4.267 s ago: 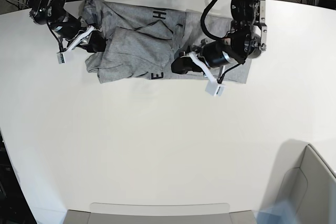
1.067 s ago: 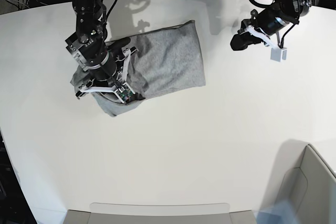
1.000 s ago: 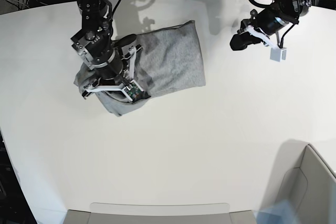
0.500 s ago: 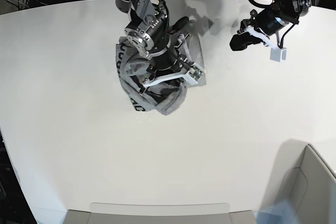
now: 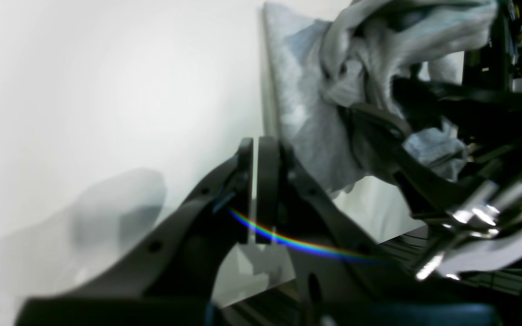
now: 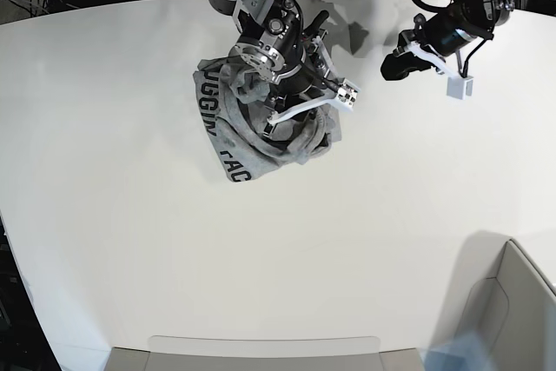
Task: Fold the T-shirt properly
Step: 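Fold the held end over the shirt with the right gripper toward the left gripper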
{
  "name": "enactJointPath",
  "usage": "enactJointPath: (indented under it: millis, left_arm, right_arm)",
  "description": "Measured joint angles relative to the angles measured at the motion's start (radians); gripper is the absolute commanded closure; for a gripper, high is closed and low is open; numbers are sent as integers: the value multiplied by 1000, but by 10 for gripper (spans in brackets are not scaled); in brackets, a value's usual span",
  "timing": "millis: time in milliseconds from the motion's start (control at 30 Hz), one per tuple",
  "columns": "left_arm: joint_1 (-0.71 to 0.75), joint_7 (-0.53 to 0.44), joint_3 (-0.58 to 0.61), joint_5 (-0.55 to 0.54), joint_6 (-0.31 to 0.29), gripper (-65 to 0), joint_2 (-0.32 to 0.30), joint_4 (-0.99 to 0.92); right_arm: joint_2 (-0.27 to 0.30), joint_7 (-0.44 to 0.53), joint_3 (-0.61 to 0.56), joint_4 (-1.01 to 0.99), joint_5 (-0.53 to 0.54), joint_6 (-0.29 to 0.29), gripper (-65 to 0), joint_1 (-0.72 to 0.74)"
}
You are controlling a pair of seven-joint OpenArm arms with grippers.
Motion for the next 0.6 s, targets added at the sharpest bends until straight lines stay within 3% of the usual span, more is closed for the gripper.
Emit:
enactJointPath:
  millis: [267, 600]
  left_arm:
    - [0, 0, 0, 1, -2, -15, 0, -83]
    - [-3, -1, 0, -1, -3, -15, -2, -81]
  right_arm:
    - [-1, 5, -26, -2, 65, 0, -192, 73]
    - [-16, 1, -69, -140, 139, -4, -192, 198]
